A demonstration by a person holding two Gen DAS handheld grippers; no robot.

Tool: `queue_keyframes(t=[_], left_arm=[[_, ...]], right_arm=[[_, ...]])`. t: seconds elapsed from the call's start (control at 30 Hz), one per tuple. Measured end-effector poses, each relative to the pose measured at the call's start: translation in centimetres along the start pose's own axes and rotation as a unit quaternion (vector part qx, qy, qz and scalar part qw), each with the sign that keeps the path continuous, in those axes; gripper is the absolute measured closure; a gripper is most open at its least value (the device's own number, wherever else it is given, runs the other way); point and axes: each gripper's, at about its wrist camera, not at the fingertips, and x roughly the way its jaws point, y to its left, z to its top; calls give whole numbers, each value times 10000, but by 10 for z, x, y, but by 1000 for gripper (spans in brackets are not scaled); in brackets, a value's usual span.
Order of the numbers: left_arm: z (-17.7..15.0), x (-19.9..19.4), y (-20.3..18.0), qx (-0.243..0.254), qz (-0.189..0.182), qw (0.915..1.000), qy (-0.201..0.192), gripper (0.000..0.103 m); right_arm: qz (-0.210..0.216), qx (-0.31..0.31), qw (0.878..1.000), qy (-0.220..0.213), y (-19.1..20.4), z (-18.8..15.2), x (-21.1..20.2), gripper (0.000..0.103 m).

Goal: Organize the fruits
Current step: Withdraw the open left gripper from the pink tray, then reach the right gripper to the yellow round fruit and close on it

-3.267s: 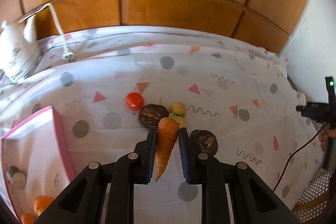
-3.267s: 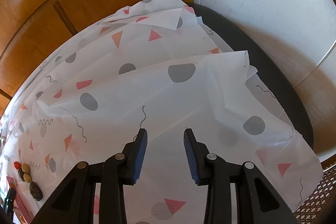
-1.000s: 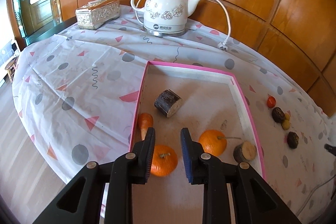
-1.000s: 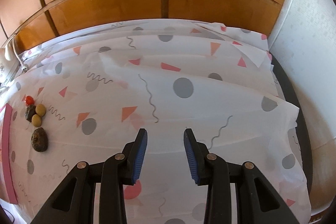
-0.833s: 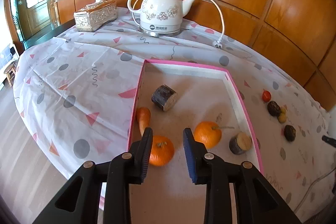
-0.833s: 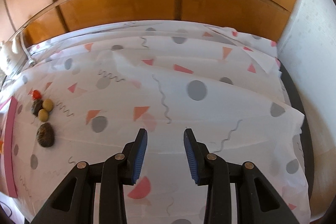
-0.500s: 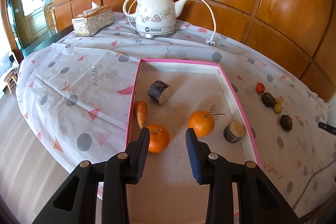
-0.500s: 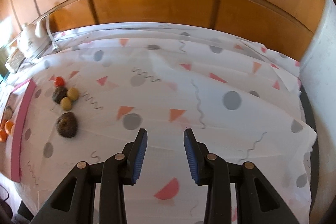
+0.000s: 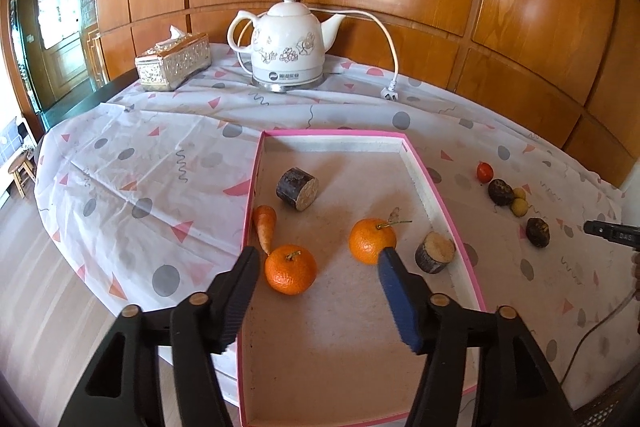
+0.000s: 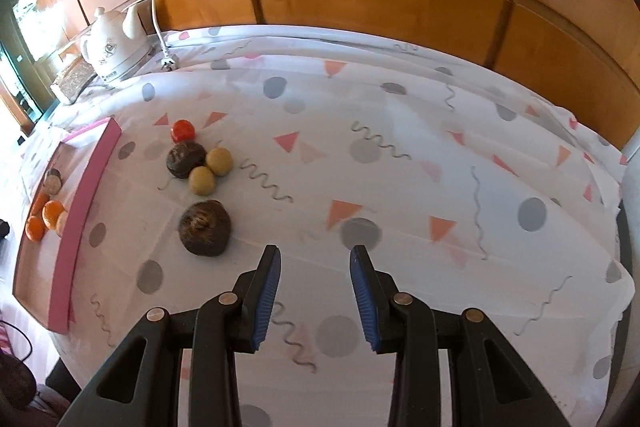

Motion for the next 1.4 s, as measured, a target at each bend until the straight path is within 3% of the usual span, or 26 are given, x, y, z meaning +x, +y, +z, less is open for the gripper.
queue_keyframes(t=[0.23, 0.6, 0.87, 0.93, 0.97, 1.13, 1.4], left_arm=[[0, -5, -4, 22, -111, 9999, -101, 28], [-1, -2, 1, -149, -97, 9998, -31, 27], [-2, 0, 10, -291, -50, 9996, 24, 25], [-2, 1, 12, -340, -11, 9994, 32, 24], [-3, 1, 14, -388, 12, 9992, 41, 24], [-5, 3, 24, -664, 128, 9977, 87, 21], [-8, 0, 29, -806, 148, 9966, 84, 18]], right_arm=[[212, -13, 9998, 6, 21, 16, 11, 67], [589, -253, 9976, 256, 77, 44, 49, 67], [466, -92, 9967, 653, 98, 53, 92, 67], [376, -93, 9969, 685, 100, 52, 99, 77], [348, -106, 9970, 679, 101, 52, 100, 77], [331, -187, 9976, 586, 103, 49, 94, 77], [912, -699, 9932, 164, 133, 34, 49, 77]])
